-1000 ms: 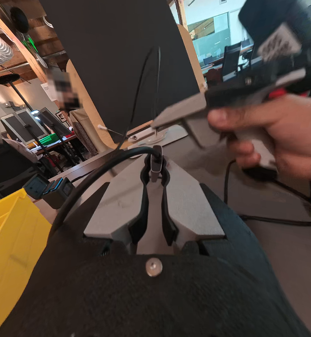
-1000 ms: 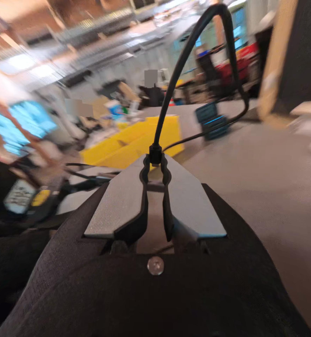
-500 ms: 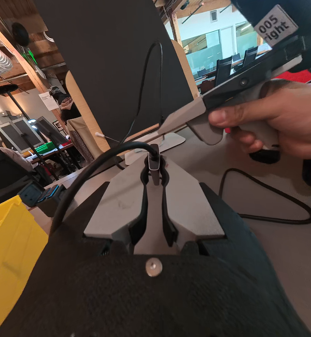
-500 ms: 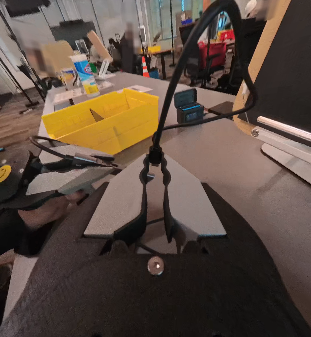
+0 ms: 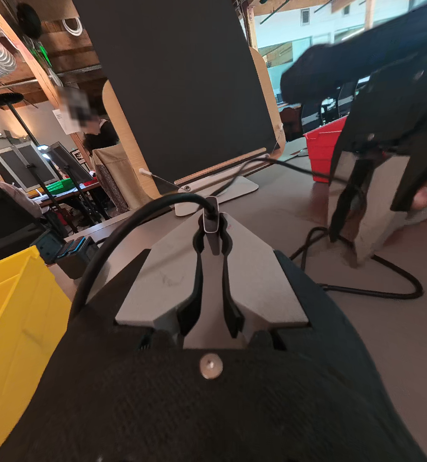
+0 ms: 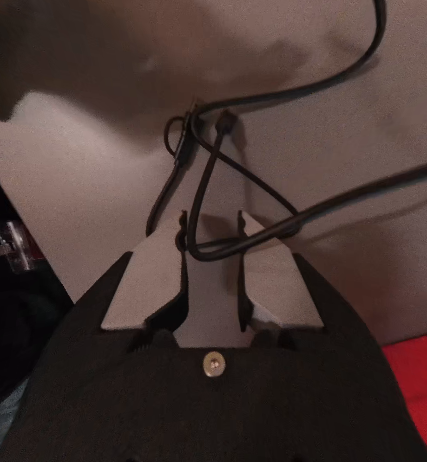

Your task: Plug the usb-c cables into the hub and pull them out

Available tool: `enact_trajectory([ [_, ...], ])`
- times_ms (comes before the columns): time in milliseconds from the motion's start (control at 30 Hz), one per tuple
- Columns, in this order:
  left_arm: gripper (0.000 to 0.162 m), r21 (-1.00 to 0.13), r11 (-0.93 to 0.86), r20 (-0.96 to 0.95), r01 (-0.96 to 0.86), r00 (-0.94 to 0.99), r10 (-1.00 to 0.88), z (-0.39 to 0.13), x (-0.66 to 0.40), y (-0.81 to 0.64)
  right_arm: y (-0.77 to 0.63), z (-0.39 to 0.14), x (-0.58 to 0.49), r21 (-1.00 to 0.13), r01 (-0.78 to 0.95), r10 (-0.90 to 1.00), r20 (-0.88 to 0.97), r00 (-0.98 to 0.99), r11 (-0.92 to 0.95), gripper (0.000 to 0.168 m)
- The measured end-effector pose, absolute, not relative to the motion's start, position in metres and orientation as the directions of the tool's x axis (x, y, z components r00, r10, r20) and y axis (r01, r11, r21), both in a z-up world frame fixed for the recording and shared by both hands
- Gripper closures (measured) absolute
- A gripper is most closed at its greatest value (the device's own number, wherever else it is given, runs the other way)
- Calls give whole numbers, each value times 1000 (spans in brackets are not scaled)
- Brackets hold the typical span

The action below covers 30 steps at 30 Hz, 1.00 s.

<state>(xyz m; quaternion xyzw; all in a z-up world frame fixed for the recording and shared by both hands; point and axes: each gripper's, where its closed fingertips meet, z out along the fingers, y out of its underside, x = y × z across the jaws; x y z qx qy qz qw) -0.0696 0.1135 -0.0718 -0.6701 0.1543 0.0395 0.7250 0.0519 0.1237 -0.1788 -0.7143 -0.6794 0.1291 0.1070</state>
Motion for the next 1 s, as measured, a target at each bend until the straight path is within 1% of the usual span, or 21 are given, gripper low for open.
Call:
enact_trajectory([
  [33,154,-961,97,-271,-258,951,-151,-72,-71,113,127,-184,58,-281,957,998,-12,63,-64,114],
  [67,154,-963,94,-266,-254,953,-147,-72,-73,112,127,-185,64,-246,966,997,-2,79,-77,108],
  [133,154,-965,87,-256,-246,956,-140,-73,-76,112,123,-181,73,-234,966,994,0,110,-107,107],
  [200,154,-969,88,-243,-232,959,-147,-73,-76,111,117,-173,85,-250,960,991,-5,130,-127,107],
  [333,155,-969,93,-239,-227,958,-155,-72,-75,110,103,-150,90,-388,915,994,-25,107,-108,105],
  [400,154,-969,93,-243,-231,958,-154,-72,-75,110,101,-146,97,-398,911,994,-33,103,-108,111],
  [467,154,-969,91,-241,-229,960,-145,-72,-76,110,122,-143,105,-397,906,981,51,185,-150,109],
  [500,154,-971,90,-234,-223,961,-148,-72,-77,110,132,-140,105,-414,895,972,85,219,-165,108],
  [533,154,-972,90,-228,-216,962,-150,-72,-77,110,137,-135,99,-453,878,971,94,220,-155,110],
  [600,154,-973,86,-225,-214,963,-146,-73,-78,111,142,-115,77,-573,808,975,65,212,-137,118],
  [633,154,-973,84,-224,-214,963,-148,-73,-78,111,149,-102,67,-630,763,970,60,237,-147,118],
  [700,155,-973,76,-227,-218,962,-150,-75,-77,112,169,-74,48,-731,675,957,118,266,-98,109],
  [733,154,-972,72,-230,-222,961,-150,-76,-77,112,179,-64,40,-753,656,949,169,266,-50,111],
  [800,154,-971,65,-236,-228,960,-154,-78,-76,113,197,-57,27,-741,671,937,257,236,34,104],
  [833,154,-971,62,-239,-232,959,-154,-78,-76,114,203,-59,19,-727,684,941,271,204,62,104],
  [900,154,-970,58,-241,-234,958,-157,-79,-75,114,198,-75,1,-693,712,971,228,68,113,123],
  [967,155,-971,55,-238,-232,959,-158,-80,-75,114,175,-96,-5,-646,751,990,116,-80,136,142],
  [1000,155,-972,55,-235,-229,959,-159,-80,-75,114,169,-105,-2,-621,772,990,77,-114,137,148],
])
